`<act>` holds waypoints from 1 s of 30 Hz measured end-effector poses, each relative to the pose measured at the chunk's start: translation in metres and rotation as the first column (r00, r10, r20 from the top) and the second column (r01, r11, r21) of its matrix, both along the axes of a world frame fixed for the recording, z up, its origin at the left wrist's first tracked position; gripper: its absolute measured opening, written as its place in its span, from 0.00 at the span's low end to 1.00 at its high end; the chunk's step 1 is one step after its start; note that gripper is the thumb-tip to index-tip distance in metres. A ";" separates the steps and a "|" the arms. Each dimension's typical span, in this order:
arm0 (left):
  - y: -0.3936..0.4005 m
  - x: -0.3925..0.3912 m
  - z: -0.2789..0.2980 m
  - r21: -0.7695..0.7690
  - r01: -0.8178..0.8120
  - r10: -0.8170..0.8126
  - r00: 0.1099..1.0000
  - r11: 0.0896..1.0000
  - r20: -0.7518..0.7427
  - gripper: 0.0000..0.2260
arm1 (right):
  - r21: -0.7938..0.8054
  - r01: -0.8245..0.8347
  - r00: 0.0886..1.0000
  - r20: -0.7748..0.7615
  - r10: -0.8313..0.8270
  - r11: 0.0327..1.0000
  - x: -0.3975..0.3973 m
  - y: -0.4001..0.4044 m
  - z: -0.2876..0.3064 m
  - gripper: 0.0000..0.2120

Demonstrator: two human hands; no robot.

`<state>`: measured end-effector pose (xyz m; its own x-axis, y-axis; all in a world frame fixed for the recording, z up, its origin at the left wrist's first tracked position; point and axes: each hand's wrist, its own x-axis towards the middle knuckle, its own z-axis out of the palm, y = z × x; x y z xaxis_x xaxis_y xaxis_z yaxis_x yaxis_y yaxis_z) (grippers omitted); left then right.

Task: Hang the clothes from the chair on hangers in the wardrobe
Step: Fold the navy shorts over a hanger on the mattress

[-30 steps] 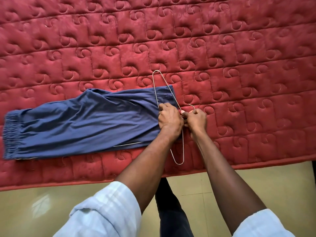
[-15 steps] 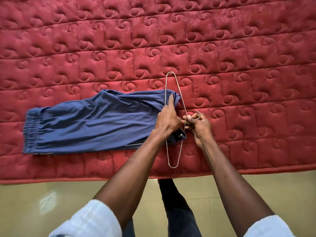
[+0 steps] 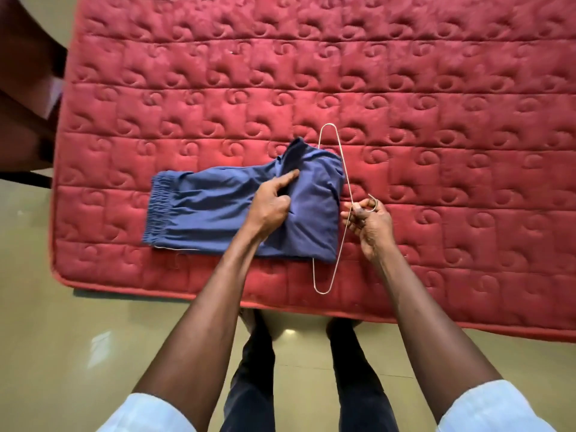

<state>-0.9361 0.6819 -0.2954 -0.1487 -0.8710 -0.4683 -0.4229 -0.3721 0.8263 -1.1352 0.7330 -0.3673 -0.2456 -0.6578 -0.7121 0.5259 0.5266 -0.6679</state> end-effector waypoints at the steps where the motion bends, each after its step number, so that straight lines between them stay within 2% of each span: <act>1: 0.000 0.025 0.000 -0.009 -0.037 0.037 0.999 0.999 -0.004 0.32 | -0.004 -0.002 1.000 -0.006 0.002 1.000 0.016 -0.001 -0.001 0.13; 7: -0.005 0.151 -0.011 0.007 -0.120 0.118 0.988 0.993 0.104 0.32 | 0.001 0.054 0.998 -0.012 -0.054 0.999 0.082 -0.007 -0.003 0.14; 12: -0.009 0.231 -0.026 0.032 -0.146 0.141 0.984 0.989 0.106 0.34 | 0.036 0.058 0.997 -0.051 -0.056 0.998 0.124 -0.009 -0.007 0.14; 15: -0.013 0.270 -0.043 0.026 -0.119 0.114 0.983 0.993 0.146 0.38 | 0.055 0.052 0.996 -0.071 -0.048 0.997 0.143 -0.008 -0.012 0.15; 18: -0.017 0.294 -0.057 0.039 -0.084 0.071 0.963 0.996 0.259 0.37 | 0.071 0.095 0.994 -0.057 -0.091 0.993 0.155 -0.005 -0.014 0.16; 21: -0.017 0.295 -0.062 0.014 -0.154 0.133 0.893 0.988 0.429 0.30 | 0.085 0.115 0.992 -0.065 -0.109 0.990 0.162 -0.003 -0.017 0.15; 23: -0.010 0.282 -0.058 -0.081 -0.186 0.195 0.748 0.979 0.635 0.27 | 0.084 0.116 0.990 -0.089 -0.109 0.990 0.164 -0.002 -0.017 0.15; 24: -0.006 0.272 -0.056 -0.150 -0.172 0.227 0.685 0.974 0.692 0.28 | 0.087 0.125 0.988 -0.103 -0.116 0.988 0.166 -0.002 -0.015 0.15; 25: -0.002 0.262 -0.054 -0.232 -0.130 0.258 0.669 0.964 0.697 0.29 | 0.093 0.130 0.985 -0.127 -0.118 0.987 0.166 -0.003 -0.014 0.15; 26: -0.001 0.250 -0.056 -0.322 -0.051 0.262 0.706 0.945 0.658 0.29 | 0.100 0.149 0.978 -0.160 -0.132 0.984 0.165 -0.003 -0.015 0.15; 28: -0.002 0.226 -0.063 -0.450 0.152 0.160 0.797 0.880 0.582 0.26 | 0.126 0.173 0.959 -0.247 -0.138 0.977 0.163 -0.005 -0.016 0.14; 30: -0.006 0.203 -0.070 -0.417 0.322 -0.019 0.810 0.850 0.586 0.24 | 0.197 0.128 0.877 -0.480 -0.018 0.972 0.162 -0.003 -0.016 0.12</act>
<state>-0.7334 0.6756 -0.3658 -0.1711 -0.9840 -0.0492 -0.8672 0.1268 0.4815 -0.9730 0.7298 -0.3830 -0.6292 -0.4680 -0.6206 0.2196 0.6588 -0.7195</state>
